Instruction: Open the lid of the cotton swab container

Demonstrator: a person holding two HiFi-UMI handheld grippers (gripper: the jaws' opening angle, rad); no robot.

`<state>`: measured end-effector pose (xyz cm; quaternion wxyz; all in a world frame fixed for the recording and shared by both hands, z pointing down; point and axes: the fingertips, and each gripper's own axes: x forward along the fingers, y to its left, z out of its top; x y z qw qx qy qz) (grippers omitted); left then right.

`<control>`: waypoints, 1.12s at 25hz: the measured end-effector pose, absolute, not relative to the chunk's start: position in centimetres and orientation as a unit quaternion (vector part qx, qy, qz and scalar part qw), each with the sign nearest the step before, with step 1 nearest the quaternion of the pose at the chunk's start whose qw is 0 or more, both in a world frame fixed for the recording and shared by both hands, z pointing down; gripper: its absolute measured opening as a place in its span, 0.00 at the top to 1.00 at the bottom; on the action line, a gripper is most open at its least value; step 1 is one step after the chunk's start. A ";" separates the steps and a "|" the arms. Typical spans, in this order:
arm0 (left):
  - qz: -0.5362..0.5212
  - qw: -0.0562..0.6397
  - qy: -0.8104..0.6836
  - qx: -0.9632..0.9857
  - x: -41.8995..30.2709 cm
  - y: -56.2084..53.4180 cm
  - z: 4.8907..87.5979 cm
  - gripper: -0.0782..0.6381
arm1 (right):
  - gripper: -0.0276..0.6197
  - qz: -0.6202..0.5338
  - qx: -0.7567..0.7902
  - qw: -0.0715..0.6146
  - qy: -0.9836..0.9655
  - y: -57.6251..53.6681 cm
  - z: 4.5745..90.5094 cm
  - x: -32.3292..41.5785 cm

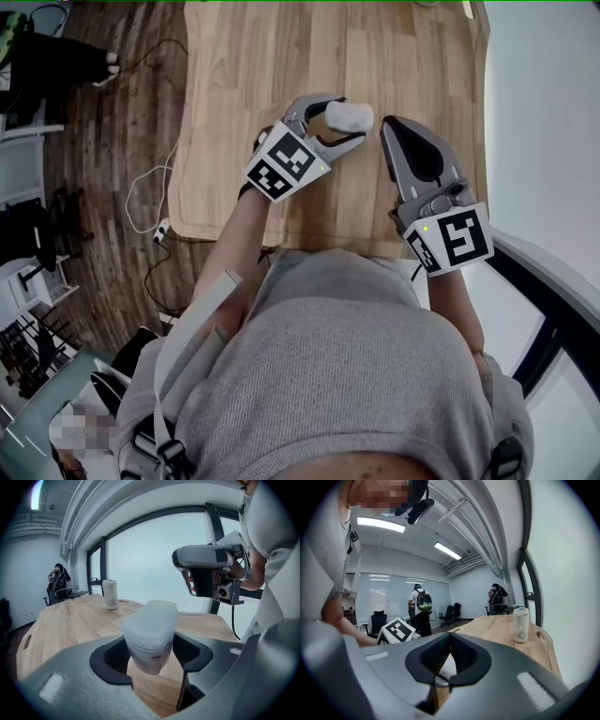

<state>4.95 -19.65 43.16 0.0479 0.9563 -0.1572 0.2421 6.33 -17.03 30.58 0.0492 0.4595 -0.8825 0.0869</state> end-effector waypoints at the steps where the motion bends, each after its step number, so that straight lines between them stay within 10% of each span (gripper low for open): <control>1: 0.241 0.043 -0.157 0.957 4.9 -19.6 42.6 0.50 | 0.96 0.085 0.458 0.048 -0.884 -17.1 30.4 6.2; 28: 0.238 0.022 -0.168 0.956 4.7 -19.8 33.3 0.50 | 0.96 0.038 0.427 0.027 -0.903 -17.7 26.1 5.7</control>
